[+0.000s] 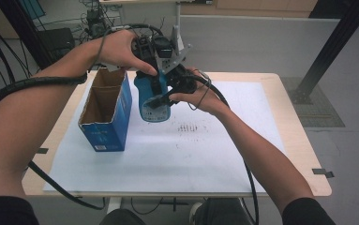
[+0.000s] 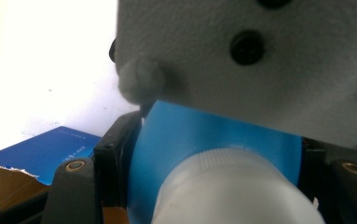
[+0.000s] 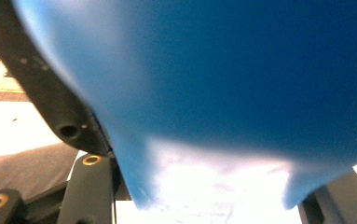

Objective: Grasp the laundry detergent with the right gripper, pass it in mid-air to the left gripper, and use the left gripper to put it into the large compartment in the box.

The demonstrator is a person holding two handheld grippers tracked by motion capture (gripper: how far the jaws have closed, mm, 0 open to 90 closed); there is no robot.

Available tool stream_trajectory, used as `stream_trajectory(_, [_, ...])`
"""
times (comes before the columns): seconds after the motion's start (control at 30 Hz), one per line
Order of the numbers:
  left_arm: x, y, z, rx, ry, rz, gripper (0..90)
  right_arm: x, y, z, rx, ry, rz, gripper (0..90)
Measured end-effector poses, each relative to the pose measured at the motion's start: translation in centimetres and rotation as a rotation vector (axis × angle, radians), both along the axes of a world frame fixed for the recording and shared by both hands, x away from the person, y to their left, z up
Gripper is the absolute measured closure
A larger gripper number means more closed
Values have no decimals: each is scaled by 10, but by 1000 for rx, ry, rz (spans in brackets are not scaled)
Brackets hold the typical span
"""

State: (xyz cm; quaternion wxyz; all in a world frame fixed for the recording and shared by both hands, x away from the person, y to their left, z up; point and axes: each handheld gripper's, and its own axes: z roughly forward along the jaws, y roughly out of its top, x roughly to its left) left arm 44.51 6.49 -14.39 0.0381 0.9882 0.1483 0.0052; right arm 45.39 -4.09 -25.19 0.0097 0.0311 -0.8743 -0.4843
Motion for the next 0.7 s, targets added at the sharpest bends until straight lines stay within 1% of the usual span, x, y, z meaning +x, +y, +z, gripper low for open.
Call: stream_trajectory(0.7, [-1, 0, -2, 1, -1, 6, 343, 0, 1, -1, -5, 1, 2, 425])
